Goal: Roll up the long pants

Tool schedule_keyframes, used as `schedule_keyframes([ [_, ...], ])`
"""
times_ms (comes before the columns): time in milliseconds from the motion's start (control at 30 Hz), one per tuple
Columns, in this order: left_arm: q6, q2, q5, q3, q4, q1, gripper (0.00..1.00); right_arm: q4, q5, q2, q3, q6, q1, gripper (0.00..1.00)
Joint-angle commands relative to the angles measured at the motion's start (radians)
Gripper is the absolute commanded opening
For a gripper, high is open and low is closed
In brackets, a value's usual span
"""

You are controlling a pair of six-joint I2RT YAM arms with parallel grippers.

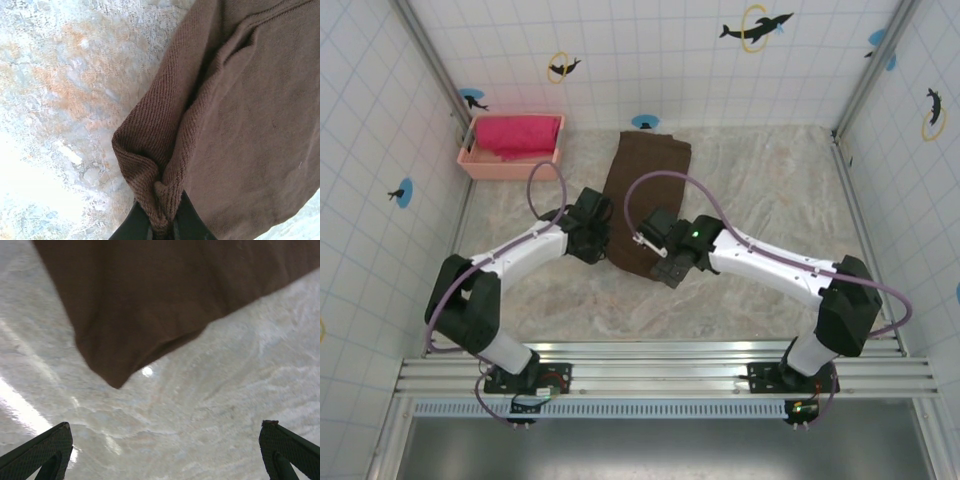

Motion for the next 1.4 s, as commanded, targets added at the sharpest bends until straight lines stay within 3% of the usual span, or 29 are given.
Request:
schedule_keyframes([
  [0, 0.05, 0.025, 0.018, 0.048, -0.058, 0.029, 0.0, 0.074, 0.012, -0.009, -0.042, 0.004, 0.062, 0.99],
  [233, 0.099, 0.031, 0.048, 0.081, -0.097, 0.092, 0.0, 0.184, 0.127, 0.09, -0.112, 0.022, 0.154, 0.99],
  [567, 0.162, 0.066, 0.097, 0.173, -0.171, 0.147, 0.0, 0.347, 0.428, 0.345, -0.101, 0.002, 0.274, 0.99],
  [1000, 0.215, 0.083, 0.148, 0.21, -0.213, 0.182, 0.0, 0.396, 0.522, 0.605, 0.04, 0.051, 0.254, 0.99],
  [1367, 0.25, 0.042, 0.179, 0.186, -0.23, 0.248, 0.0, 0.399, 0.566, 0.662, 0.051, 0.019, 0.183, 1.0],
])
